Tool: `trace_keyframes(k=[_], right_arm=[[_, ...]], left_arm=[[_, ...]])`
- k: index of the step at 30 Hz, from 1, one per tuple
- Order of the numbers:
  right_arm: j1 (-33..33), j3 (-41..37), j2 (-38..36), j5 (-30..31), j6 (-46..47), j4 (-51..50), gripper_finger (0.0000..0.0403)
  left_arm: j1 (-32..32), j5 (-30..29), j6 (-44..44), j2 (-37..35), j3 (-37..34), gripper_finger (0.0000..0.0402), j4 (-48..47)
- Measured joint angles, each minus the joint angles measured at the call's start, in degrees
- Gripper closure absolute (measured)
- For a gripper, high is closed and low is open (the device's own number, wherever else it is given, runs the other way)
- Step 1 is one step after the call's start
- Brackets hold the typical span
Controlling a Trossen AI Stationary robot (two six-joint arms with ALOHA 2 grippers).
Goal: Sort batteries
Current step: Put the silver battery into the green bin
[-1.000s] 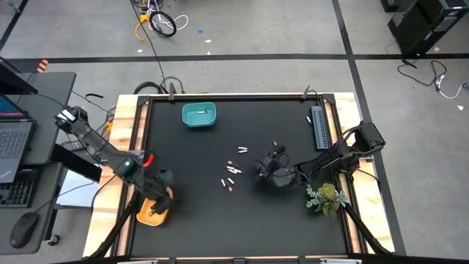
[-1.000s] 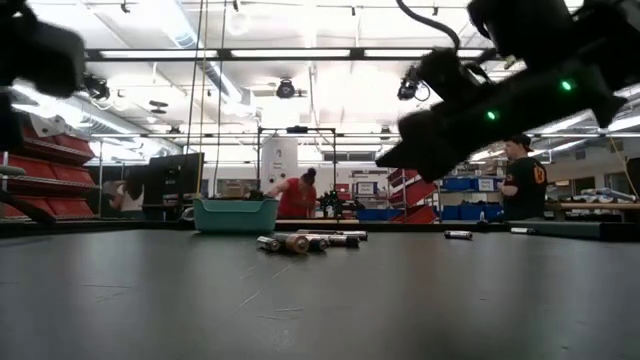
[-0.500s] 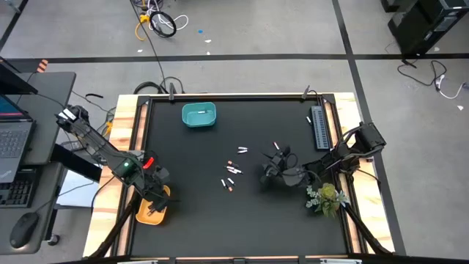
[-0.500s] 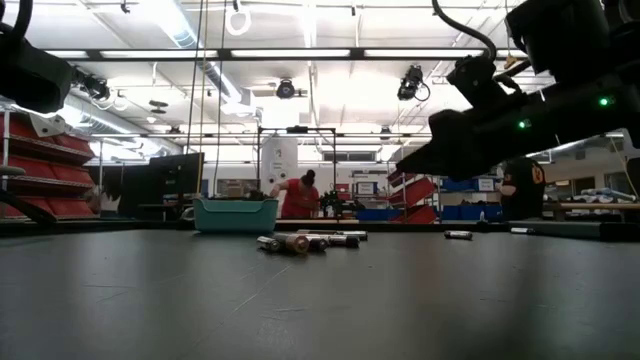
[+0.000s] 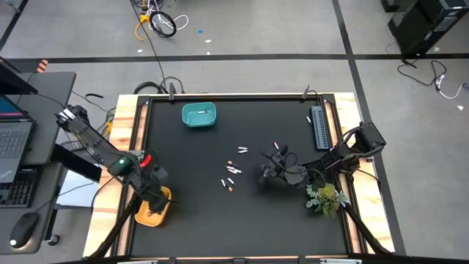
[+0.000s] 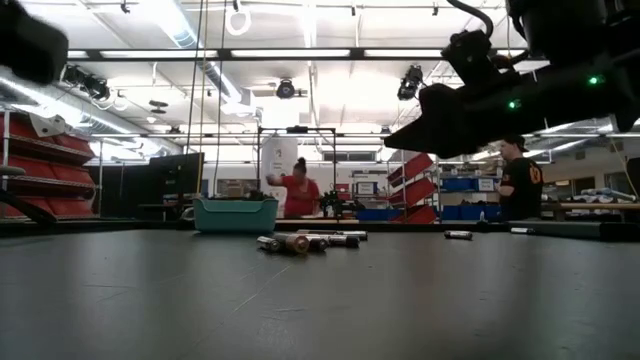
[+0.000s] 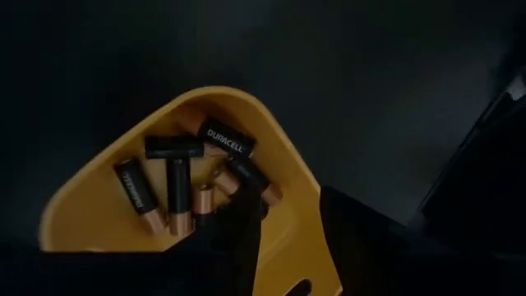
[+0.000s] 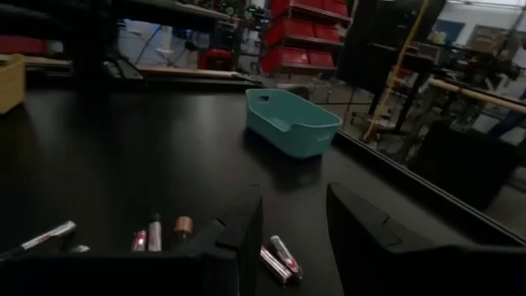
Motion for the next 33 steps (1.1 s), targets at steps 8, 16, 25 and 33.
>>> trace_keyframes(k=[8,16,25,33], right_arm=[[-1.7,4.5,0.0,-14.2,2.4,-9.0,0.0281],[-2.5,11.9,0.0,-25.4,8.1,-31.9,0.0280],[-6.9,12.0,0.1,-31.0,15.0,-32.7,0.0267],[-7.6,12.1,6.7,-33.4,14.7,-23.1,0.0260]], left_arm=[[1.2,-25.5,16.6,0.2,3.7,0.0260,6.8],[3.4,-49.9,34.3,6.1,3.7,0.0259,16.6],[5.0,-56.7,43.9,17.4,3.7,0.0259,29.3],[5.8,-57.2,51.4,23.5,3.7,0.0259,40.7]])
